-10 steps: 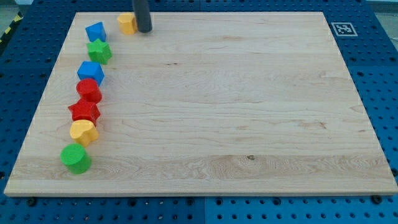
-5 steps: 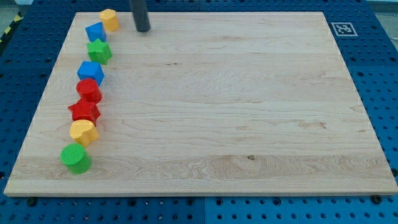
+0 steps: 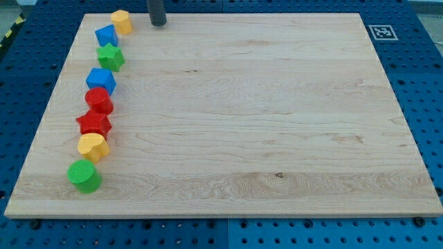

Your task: Place the yellow hexagon above the blue triangle

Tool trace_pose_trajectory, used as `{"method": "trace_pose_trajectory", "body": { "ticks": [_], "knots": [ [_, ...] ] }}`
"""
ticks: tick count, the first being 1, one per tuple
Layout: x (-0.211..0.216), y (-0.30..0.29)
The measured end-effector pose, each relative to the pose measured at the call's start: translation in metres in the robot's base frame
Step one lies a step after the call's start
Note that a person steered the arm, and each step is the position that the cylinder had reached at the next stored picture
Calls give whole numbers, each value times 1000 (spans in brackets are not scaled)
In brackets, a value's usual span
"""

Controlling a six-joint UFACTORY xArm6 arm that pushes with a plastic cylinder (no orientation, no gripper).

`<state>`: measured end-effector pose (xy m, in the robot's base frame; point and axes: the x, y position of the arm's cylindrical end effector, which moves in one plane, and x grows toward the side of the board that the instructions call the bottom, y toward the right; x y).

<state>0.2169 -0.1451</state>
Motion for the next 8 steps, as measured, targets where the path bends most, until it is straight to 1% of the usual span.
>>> {"method": "trace_pose_trajectory", "body": {
  "ticks": [2,5,7,8],
  "knots": [
    [-1,-39],
    [-3,-56],
    [-3,-55],
    [-2,-22]
  ]
}}
